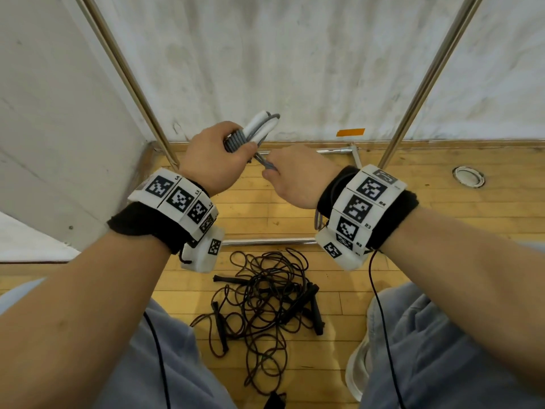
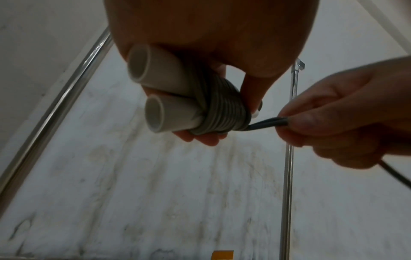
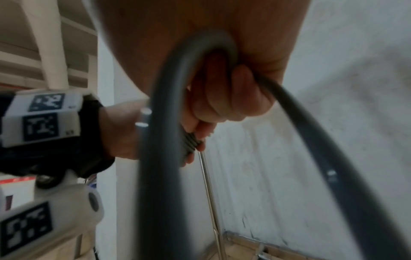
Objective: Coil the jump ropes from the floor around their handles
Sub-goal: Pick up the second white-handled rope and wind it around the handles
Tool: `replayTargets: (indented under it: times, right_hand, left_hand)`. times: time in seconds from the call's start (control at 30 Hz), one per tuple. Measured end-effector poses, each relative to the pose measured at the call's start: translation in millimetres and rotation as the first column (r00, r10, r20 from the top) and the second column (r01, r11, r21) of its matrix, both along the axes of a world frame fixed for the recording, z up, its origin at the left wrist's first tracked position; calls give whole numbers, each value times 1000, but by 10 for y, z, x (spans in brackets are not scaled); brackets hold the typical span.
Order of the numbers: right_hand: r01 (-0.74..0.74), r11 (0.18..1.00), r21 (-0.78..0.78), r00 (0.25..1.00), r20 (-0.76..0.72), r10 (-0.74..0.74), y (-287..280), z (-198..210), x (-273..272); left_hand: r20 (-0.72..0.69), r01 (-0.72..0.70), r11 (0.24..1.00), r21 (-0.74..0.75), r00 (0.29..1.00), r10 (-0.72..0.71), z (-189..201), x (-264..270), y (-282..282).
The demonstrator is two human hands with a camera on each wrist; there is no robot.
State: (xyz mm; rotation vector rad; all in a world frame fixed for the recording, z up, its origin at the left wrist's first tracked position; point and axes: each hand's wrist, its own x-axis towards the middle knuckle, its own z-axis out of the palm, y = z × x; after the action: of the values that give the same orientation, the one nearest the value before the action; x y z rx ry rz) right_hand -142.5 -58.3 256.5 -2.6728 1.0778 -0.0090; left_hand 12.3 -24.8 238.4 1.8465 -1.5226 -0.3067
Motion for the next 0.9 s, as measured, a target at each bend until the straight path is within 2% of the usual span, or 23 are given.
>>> replayTargets:
  times: [0.1, 0.2, 0.3, 0.4, 0.53, 0.73, 0.8, 0.9]
  right_hand:
    - [-21, 999, -50, 998, -60, 18, -12, 5, -26]
    - [20, 1000, -14, 1000, 0, -20, -84, 7, -97]
    - [38, 999, -4, 998, 52, -38, -139, -5, -152]
    - [2, 1000, 21, 1000, 7, -2, -149, -29, -150]
    - [-67, 998, 7, 997, -32, 67, -101, -34, -86]
    - [-109, 985, -132, 994, 14, 112, -74, 63, -133]
    - [-143, 975, -168, 989, 4, 146, -46, 56, -126]
    - [-101, 977, -187, 991, 67, 115, -100, 59, -145]
  left_hand:
    - [66, 4, 1000, 11, 998, -4, -40, 4, 3]
    - [95, 1, 999, 36, 995, -4, -58, 43, -13]
    - [190, -1, 993, 118, 982, -22, -101, 87, -15]
    - [264, 3, 977, 212, 963, -60, -162, 82, -15]
    - [271, 15, 968, 251, 959, -85, -222, 57, -27]
    - [214, 50, 936, 347, 968, -131, -211, 35, -37]
    - [196, 87, 919, 384, 965, -174, -182, -1, -35]
    - [156, 185, 888, 422, 950, -272, -129, -27, -12]
